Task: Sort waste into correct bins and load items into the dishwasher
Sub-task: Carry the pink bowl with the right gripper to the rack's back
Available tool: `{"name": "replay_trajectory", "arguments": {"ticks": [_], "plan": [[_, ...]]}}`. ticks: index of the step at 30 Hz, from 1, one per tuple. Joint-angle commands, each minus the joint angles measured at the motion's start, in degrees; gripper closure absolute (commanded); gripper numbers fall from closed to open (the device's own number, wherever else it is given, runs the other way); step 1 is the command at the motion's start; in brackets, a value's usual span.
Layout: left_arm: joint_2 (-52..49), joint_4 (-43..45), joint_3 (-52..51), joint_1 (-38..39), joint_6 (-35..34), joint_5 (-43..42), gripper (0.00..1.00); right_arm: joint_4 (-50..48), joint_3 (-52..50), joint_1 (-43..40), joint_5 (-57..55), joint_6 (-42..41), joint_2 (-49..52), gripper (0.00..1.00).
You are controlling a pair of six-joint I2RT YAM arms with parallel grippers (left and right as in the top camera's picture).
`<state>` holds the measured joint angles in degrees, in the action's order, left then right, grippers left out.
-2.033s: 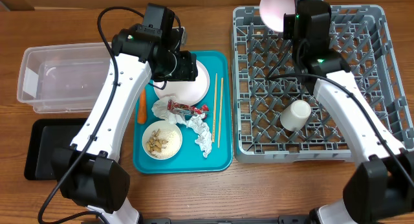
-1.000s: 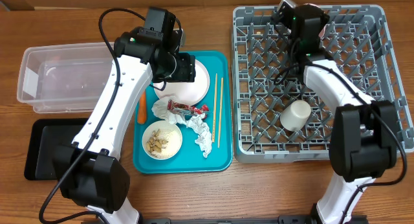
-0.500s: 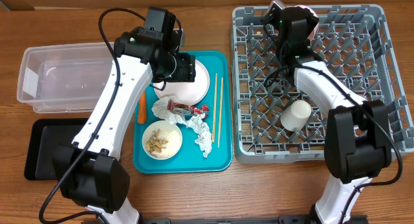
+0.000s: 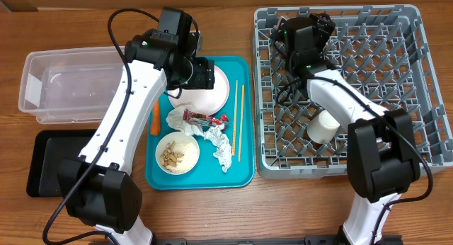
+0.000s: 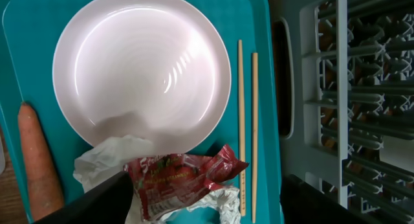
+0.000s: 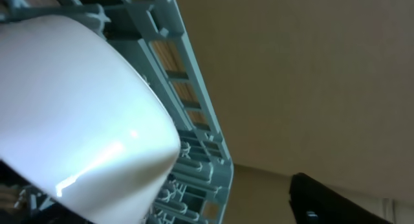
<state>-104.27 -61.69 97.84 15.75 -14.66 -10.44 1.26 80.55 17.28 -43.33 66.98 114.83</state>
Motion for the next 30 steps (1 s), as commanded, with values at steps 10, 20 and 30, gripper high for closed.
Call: {"name": "replay_trajectory", "arguments": {"ticks": [10, 20, 30], "plan": [[0.48, -0.22, -0.33, 0.44, -0.15, 0.37, 0.25, 6.03, 0.50, 4.81, -4.81, -5.95, -1.73, 0.05], [0.48, -0.74, -0.33, 0.44, -0.15, 0.37, 0.25, 20.20, 0.52, 4.72, 10.93, -21.77, -12.46, 0.00], [0.48, -1.79, -0.59, 0.46, -0.17, 0.37, 0.25, 19.93, 0.50, 4.07, 20.85, -51.01, -21.29, 0.70]]}}
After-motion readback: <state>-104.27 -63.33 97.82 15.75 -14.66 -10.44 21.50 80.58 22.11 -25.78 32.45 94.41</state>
